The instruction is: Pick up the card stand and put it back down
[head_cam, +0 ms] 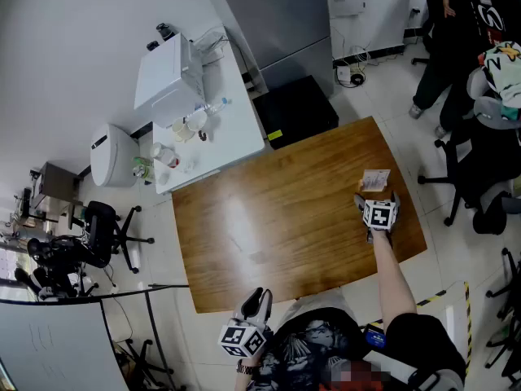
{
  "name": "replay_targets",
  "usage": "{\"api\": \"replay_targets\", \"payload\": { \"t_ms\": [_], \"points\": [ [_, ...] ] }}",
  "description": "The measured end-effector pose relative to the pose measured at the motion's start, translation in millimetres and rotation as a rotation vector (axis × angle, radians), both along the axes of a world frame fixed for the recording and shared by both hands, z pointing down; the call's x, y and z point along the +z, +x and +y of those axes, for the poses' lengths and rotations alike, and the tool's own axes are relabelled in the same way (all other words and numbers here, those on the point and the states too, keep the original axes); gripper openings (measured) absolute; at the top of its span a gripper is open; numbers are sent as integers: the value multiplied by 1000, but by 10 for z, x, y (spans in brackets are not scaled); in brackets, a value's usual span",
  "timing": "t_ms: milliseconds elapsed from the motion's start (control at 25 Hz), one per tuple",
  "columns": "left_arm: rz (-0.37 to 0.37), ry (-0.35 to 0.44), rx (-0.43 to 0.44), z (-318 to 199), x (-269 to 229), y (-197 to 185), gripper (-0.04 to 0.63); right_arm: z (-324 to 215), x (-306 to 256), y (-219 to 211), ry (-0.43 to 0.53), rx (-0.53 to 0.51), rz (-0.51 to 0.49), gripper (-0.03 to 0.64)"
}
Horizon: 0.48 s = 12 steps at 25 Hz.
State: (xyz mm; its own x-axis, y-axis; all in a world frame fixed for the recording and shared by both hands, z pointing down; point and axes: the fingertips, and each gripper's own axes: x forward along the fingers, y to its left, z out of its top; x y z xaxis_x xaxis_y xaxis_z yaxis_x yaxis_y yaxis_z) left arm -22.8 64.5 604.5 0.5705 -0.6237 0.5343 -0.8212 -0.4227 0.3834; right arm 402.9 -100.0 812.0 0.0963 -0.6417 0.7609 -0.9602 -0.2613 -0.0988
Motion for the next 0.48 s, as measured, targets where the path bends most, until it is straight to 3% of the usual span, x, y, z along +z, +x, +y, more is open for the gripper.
{"api": "replay_targets", "payload": {
  "t_ms": [200,320,480],
  "points": [
    [32,5,-45,-84,97,124,83,-718,303,477,-5,48,59,557],
    [25,10,-58,-72,126,3,83,-679,272,371,3,74,98,548],
    [54,49,-111,-224,30,-239,83,-259,-426,9,151,43,120,548]
  ]
}}
